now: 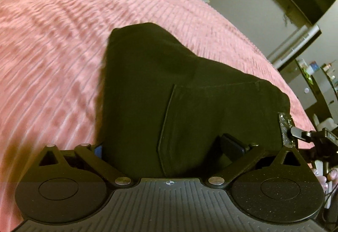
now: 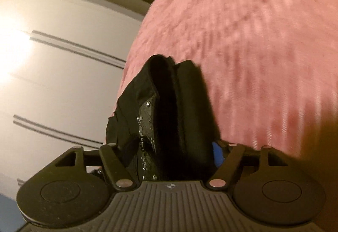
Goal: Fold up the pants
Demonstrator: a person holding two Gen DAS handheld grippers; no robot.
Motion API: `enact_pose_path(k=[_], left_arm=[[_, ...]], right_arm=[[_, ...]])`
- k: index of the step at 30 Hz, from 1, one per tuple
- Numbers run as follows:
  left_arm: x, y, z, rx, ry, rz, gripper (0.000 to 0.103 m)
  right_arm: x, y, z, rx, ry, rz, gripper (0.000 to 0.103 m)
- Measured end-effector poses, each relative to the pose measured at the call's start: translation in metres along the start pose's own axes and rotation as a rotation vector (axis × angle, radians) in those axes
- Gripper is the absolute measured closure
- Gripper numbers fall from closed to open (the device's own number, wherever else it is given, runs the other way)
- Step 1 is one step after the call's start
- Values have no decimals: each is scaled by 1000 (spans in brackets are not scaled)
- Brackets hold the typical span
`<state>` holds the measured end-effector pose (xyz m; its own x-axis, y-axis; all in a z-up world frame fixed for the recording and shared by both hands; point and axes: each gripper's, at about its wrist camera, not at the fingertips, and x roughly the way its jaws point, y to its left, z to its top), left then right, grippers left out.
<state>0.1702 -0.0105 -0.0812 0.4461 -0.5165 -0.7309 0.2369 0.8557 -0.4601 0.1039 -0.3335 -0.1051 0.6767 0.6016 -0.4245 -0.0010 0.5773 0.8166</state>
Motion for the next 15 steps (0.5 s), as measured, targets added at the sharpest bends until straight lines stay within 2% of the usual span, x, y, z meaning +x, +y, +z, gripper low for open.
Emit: enact_pose_path(k=[3, 5, 7, 11, 13, 15], left_arm=[[2, 6, -1, -19, -20, -38, 0], [1, 7, 0, -23, -22, -46, 0], [-2, 4, 0, 3, -19, -66, 0], [3, 12, 2, -45, -26, -96, 0], [4, 8, 4, -59, -25, -74, 0], [2, 5, 7, -89, -37, -56, 0]], right_arm=[[4, 0, 3, -16, 9, 32, 29], [6, 1, 3, -33, 9, 31, 46], [12, -1, 5, -47, 17, 39, 54], [18, -3, 8, -39, 35, 57, 53], [29, 4, 9, -70, 38, 38, 53], [35, 12, 9, -89, 23, 16, 58]])
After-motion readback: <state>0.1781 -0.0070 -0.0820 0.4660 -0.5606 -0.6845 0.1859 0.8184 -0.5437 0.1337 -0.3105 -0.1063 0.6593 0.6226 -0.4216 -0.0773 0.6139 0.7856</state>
